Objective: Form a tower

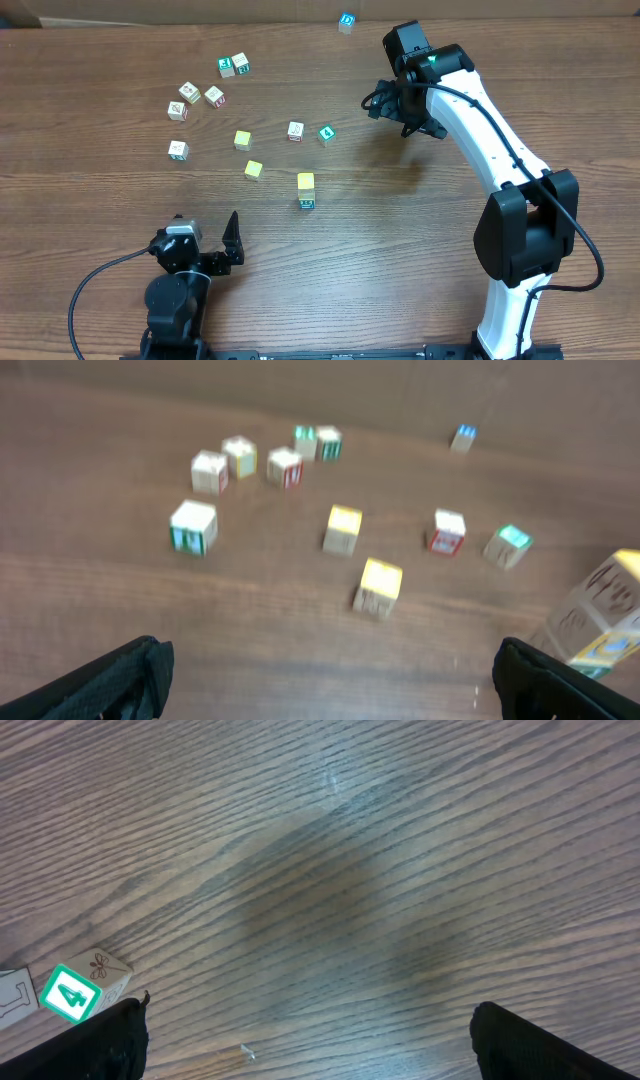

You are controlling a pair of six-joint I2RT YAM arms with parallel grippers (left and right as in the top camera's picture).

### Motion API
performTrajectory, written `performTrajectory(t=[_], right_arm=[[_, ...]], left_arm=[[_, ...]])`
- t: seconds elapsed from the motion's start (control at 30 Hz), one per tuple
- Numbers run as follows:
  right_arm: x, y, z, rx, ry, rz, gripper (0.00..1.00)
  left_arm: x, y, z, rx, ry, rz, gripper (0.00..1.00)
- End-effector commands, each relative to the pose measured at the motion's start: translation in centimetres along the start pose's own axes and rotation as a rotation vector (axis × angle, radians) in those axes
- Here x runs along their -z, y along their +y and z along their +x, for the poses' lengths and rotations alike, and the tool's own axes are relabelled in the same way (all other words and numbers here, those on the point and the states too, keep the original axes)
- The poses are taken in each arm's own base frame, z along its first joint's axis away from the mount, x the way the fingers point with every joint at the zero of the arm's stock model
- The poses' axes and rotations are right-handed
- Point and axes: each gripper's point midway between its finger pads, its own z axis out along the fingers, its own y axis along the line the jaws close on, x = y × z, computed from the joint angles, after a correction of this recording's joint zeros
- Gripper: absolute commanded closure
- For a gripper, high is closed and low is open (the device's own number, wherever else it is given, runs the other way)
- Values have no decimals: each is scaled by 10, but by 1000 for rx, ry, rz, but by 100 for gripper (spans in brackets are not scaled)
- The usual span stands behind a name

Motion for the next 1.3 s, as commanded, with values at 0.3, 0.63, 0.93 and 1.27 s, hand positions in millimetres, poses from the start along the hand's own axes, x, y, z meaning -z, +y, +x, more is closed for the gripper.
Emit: performTrajectory(t=[0.3, 0.63, 0.93, 1.27], right_arm=[[3, 1, -7, -5, -22, -2, 0], [3, 1, -7, -5, -22, -2, 0], [3, 1, -7, -5, -22, -2, 0], [3, 1, -7, -5, -22, -2, 0]], left_arm=[[12, -7, -33, -193, -161, 17, 1], [12, -8, -33, -191, -159, 22, 0], [12, -8, -33, -191, -159, 22, 1], [12, -8, -33, -191, -159, 22, 1]])
